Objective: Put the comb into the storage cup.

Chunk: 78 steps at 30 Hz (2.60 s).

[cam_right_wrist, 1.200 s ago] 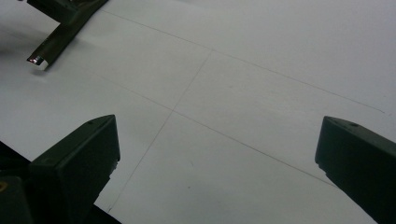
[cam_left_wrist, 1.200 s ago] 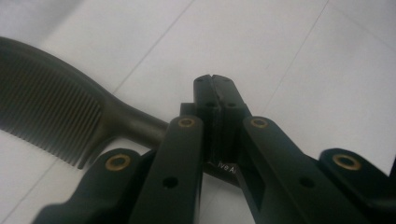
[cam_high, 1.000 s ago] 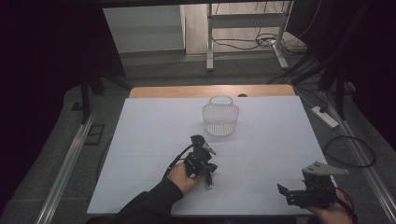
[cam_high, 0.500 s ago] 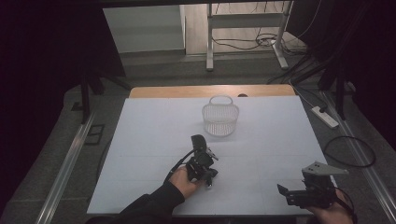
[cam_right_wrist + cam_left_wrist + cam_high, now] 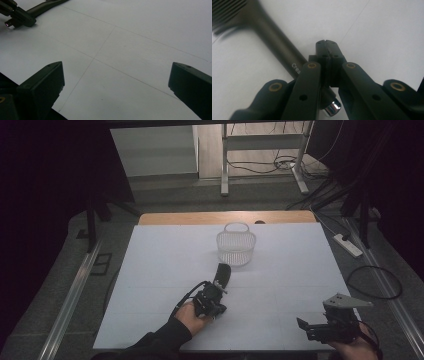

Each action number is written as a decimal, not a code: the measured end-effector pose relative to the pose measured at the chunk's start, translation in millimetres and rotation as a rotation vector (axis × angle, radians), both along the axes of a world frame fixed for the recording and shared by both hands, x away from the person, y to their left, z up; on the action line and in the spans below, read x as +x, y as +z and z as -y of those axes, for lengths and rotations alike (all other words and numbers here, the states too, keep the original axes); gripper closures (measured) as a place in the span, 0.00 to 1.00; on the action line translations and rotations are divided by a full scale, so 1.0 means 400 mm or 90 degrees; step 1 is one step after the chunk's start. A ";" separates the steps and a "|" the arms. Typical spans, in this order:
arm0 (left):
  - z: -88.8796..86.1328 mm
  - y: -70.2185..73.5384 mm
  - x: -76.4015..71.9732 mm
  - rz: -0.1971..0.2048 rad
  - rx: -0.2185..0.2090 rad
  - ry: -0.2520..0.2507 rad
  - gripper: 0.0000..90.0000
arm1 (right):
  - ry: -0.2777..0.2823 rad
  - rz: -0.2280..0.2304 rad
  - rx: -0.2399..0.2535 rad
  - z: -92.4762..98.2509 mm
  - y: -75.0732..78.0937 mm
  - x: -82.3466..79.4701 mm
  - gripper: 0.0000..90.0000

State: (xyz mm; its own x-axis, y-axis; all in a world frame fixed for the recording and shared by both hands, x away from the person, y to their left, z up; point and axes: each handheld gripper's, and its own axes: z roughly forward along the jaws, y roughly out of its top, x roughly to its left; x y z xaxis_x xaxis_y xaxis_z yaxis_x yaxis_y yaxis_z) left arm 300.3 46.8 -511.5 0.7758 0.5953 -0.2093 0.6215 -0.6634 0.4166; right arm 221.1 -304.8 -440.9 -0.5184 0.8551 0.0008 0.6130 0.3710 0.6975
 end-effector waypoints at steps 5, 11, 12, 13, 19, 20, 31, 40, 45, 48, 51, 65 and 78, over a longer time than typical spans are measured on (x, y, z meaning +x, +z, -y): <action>-0.023 0.002 -0.001 -0.007 -0.003 0.010 0.99 | 0.002 0.000 -0.001 -0.001 0.000 0.000 0.01; -0.037 0.000 -0.006 -0.012 0.000 0.016 0.99 | 0.003 0.000 -0.001 -0.002 0.000 0.000 0.01; -0.042 0.001 -0.008 -0.015 0.001 0.019 0.99 | 0.003 -0.001 -0.002 -0.002 0.000 0.000 0.01; -0.045 0.001 -0.009 -0.018 0.001 0.021 0.99 | 0.004 -0.001 -0.002 -0.002 0.000 0.000 0.01; -0.060 0.005 -0.016 -0.020 0.006 0.029 0.99 | 0.005 -0.001 -0.003 -0.002 0.000 0.000 0.01; -0.063 0.006 -0.017 -0.019 0.007 0.031 0.99 | 0.005 -0.001 -0.003 -0.002 0.000 0.000 0.01; -0.097 0.013 -0.019 -0.012 0.020 0.053 0.99 | 0.007 -0.001 -0.004 -0.003 0.000 0.000 0.01; -0.099 0.048 -0.025 0.004 -0.014 0.052 0.94 | 0.007 -0.002 -0.004 -0.002 0.000 0.001 0.01; -0.106 0.087 -0.024 0.028 -0.023 0.055 0.80 | 0.006 -0.002 -0.003 -0.002 0.000 0.000 0.01; -0.110 0.098 -0.019 0.036 -0.020 0.062 0.75 | 0.006 -0.002 -0.003 -0.003 0.000 0.001 0.01; -0.116 0.098 -0.010 0.034 -0.018 0.071 0.66 | 0.006 -0.001 -0.003 -0.003 0.000 0.000 0.01; -0.111 0.088 0.022 0.039 -0.003 0.094 0.20 | 0.006 -0.002 -0.003 -0.002 0.000 0.001 0.01; -0.089 0.076 0.049 0.020 0.029 0.050 0.00 | 0.006 -0.004 -0.003 -0.002 0.000 0.001 0.01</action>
State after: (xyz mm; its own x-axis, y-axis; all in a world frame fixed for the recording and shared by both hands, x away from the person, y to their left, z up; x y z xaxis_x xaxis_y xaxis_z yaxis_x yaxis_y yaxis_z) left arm 320.1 82.5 -480.9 0.7323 0.6625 -0.1573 0.6592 -0.6319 0.4075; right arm 221.7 -304.0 -441.0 -0.5270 0.8499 0.0005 0.6136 0.3802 0.6921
